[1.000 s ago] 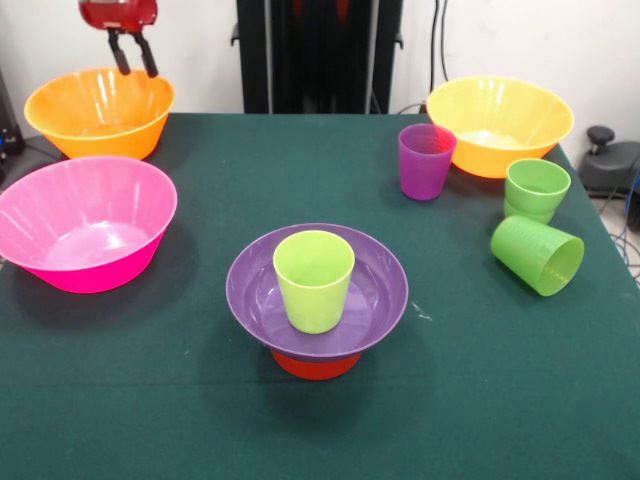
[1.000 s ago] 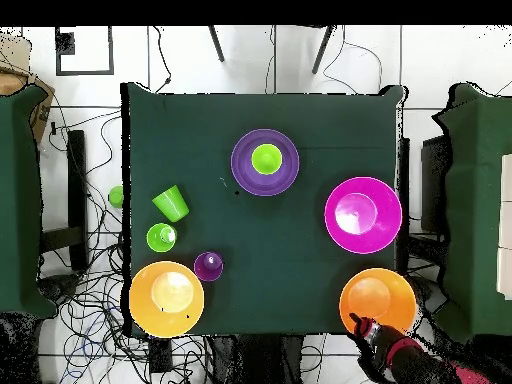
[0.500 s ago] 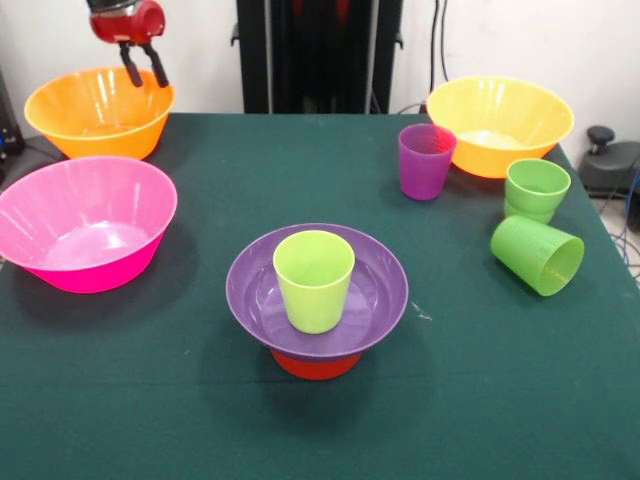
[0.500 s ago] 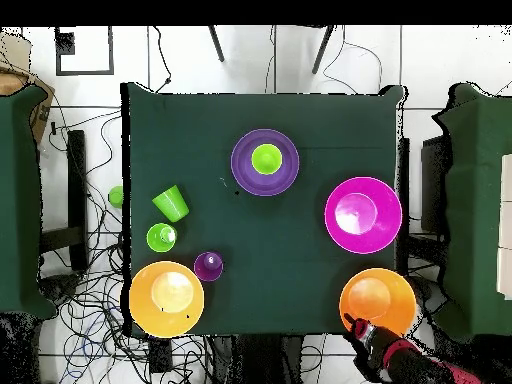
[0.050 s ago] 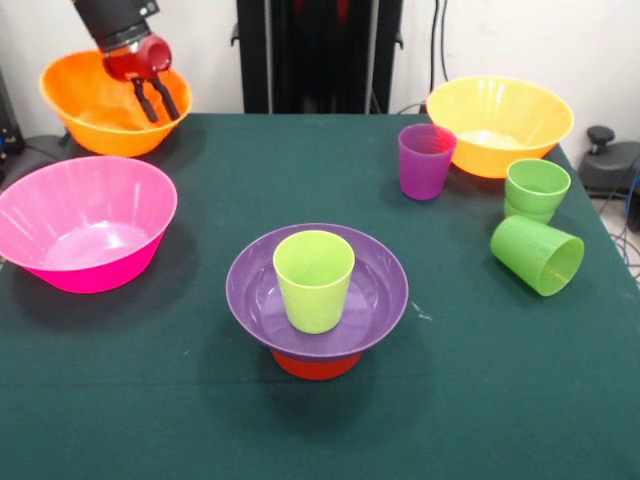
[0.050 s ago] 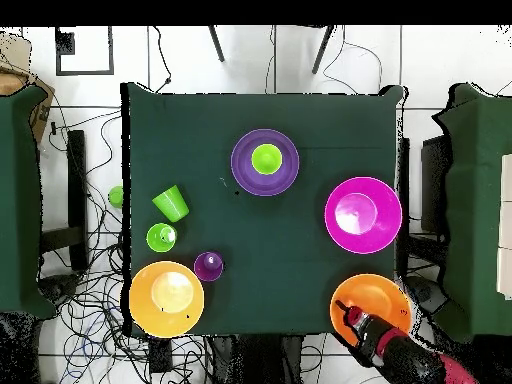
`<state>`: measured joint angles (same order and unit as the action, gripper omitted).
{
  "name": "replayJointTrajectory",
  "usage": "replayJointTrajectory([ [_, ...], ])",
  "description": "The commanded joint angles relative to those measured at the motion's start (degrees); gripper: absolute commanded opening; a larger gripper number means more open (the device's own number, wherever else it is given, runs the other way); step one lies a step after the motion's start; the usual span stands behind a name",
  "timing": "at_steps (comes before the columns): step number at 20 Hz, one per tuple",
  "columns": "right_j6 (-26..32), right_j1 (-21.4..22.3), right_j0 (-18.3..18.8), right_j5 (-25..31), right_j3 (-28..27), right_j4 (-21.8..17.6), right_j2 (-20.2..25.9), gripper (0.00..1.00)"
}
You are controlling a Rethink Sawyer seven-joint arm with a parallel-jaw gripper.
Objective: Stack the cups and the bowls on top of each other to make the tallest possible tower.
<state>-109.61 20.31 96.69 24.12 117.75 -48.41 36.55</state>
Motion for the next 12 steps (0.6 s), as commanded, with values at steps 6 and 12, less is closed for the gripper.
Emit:
replayJointTrajectory([
  [6, 19.1, -4.4, 0.0, 6.2, -7.5, -4.1, 4.8, 1.0],
  [12, 21.7, -8.7, -0.2, 7.7, -11.0, -4.0, 5.2, 1.0],
])
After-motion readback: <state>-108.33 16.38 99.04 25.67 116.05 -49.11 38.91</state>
